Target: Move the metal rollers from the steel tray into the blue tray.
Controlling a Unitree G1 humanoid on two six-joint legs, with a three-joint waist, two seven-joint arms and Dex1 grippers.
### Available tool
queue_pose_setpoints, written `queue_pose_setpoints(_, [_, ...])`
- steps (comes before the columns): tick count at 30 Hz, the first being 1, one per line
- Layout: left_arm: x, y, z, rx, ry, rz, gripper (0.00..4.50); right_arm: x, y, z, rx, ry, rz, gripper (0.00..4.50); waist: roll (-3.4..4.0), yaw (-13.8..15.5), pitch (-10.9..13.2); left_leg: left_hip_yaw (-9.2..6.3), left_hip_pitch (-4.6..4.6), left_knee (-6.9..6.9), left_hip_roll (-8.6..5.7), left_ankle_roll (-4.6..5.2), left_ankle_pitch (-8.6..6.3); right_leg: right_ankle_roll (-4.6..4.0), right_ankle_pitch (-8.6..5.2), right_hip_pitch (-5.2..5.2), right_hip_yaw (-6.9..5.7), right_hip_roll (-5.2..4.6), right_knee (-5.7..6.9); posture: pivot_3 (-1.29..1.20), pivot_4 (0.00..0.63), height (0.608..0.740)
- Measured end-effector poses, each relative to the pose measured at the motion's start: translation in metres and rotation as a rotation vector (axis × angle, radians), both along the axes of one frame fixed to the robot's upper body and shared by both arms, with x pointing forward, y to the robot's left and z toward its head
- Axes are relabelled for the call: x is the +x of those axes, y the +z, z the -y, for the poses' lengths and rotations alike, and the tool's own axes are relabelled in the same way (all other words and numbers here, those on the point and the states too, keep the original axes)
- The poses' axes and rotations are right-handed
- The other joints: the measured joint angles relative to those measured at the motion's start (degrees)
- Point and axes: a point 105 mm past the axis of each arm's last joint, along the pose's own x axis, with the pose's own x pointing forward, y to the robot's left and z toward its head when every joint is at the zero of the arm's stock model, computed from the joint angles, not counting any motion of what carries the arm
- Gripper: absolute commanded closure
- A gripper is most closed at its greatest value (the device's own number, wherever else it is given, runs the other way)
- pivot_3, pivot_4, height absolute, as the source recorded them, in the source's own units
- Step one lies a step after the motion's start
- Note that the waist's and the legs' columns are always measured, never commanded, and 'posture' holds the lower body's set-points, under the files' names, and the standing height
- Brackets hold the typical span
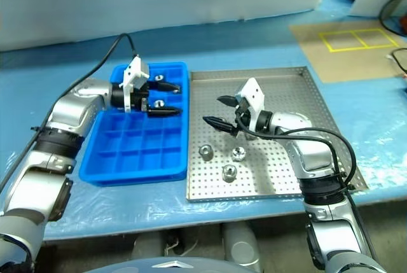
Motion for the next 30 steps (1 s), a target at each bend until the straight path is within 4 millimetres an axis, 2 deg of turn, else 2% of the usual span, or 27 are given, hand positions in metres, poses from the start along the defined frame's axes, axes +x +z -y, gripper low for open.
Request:
queue_pose_setpoints(3, [0.007, 0.000, 0.016, 0.033, -0.067, -0.020, 0.00, -0.006, 0.002, 0.006, 0.015, -0.051, 0.009, 0.39, -0.01, -2.60, -0.01, 0.00, 0.00, 0.00, -0.08, 0.22, -0.13, 0.08, 0.05, 0.21, 0.02, 0.00, -0.45, -1.00, 0.150, 0.740])
queue_pose_setpoints(4, [0.008, -0.002, 0.027, 0.054, -0.110, -0.031, 0.00, -0.011, -0.001, 0.011, 0.019, -0.089, 0.005, 0.39, -0.02, -3.37, -0.02, 0.00, -0.07, -0.01, -0.11, 0.37, -0.19, 0.13, 0.08, 0.27, -0.02, 0.00, -0.64, -1.03, 0.150, 0.740])
queue_pose_setpoints(7, [0.004, -0.017, 0.046, 0.136, -0.212, -0.050, 0.00, -0.022, -0.008, 0.015, 0.022, -0.137, -0.028, 0.39, -0.05, -6.65, -0.03, 0.00, -0.28, 0.00, -0.35, 0.75, -0.44, 0.16, 0.09, 0.25, 0.01, -0.11, -0.96, -1.07, 0.150, 0.740])
queue_pose_setpoints(12, [-0.004, -0.045, 0.055, 0.233, -0.292, -0.079, 0.00, -0.042, -0.015, 0.025, -0.045, -0.144, -0.052, 0.39, -0.04, -11.78, -0.04, -0.09, -0.75, 0.00, -0.39, 0.95, -0.55, 0.89, 0.49, 0.17, -0.21, -0.18, -1.70, -1.10, 0.150, 0.740])
queue_pose_setpoints(17, [-0.006, -0.051, 0.049, 0.272, -0.322, -0.070, 0.00, -0.044, -0.011, 0.033, -0.048, -0.167, -0.059, 0.39, -0.05, -15.48, -0.04, -0.21, -0.66, 0.07, -0.57, 0.99, -0.59, 0.96, 0.49, 0.41, -0.50, -0.39, -1.81, -1.08, 0.150, 0.740])
queue_pose_setpoints(20, [-0.004, -0.051, 0.037, 0.301, -0.305, -0.058, 0.00, -0.042, -0.007, 0.031, -0.038, -0.173, -0.049, 0.39, -0.04, -16.99, -0.04, -0.31, -0.68, 0.14, -0.59, 0.91, -0.63, 1.37, 0.27, 0.46, -0.60, -0.42, -1.84, -1.06, 0.150, 0.740])
queue_pose_setpoints(25, [0.002, -0.050, 0.009, 0.403, -0.264, 0.018, 0.00, -0.043, -0.013, 0.020, -0.040, -0.131, -0.070, 0.39, -0.04, -18.46, -0.04, -0.35, -0.71, 0.16, -0.62, 1.00, -0.58, 1.14, 0.43, 0.51, -0.68, -0.46, -1.83, -1.04, 0.150, 0.740])
queue_pose_setpoints(30, [0.004, -0.065, 0.001, 0.471, -0.241, 0.057, 0.00, -0.037, -0.014, 0.021, -0.046, -0.133, -0.066, 0.39, -0.04, -18.57, -0.04, -0.35, -0.85, 0.16, -0.78, 1.22, -0.69, 1.09, 0.47, 0.50, -0.86, -0.76, -1.88, -1.03, 0.150, 0.740])
